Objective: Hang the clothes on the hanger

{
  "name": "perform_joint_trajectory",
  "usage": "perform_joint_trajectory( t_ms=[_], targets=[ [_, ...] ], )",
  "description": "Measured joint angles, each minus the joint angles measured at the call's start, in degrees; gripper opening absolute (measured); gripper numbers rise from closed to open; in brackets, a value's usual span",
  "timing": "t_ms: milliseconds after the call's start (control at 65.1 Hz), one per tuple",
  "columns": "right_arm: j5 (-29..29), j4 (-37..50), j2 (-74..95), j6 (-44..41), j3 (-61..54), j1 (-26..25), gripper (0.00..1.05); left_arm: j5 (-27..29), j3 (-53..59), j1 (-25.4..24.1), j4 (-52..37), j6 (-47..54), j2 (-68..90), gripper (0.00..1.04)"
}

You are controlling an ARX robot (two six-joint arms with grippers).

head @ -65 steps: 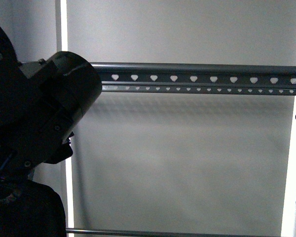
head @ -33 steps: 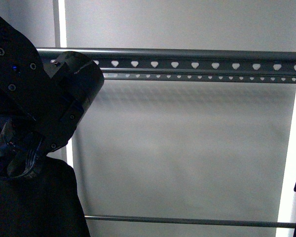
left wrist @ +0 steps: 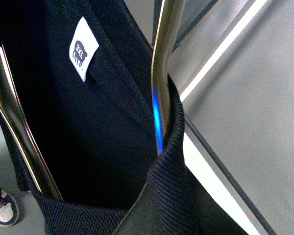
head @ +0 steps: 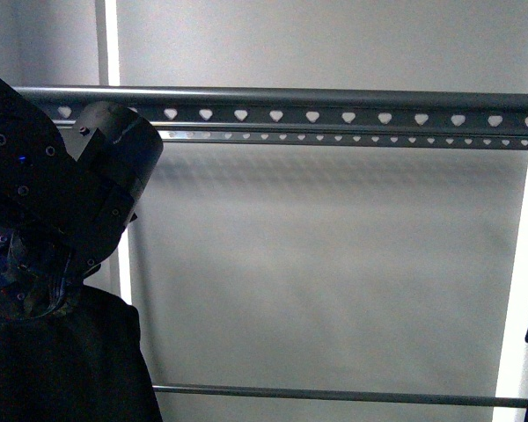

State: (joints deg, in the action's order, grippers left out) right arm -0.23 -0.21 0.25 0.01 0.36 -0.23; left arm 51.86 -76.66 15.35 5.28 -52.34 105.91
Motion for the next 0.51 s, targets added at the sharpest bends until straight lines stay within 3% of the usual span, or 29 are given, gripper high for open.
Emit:
perform_joint_trajectory(
  t_ms=[323,507],
  targets=[
    [0.00,0.00,0.00,0.00,0.00,0.00,0.97,-8.57,16.46,1.11,-21.44,12.76,-16.61,0.04],
    [0.02,0.00,0.00,0.00,0.00,0.00,0.97,-12.87,24.17,2.05,-25.11,21.03,-30.88,0.04]
  ],
)
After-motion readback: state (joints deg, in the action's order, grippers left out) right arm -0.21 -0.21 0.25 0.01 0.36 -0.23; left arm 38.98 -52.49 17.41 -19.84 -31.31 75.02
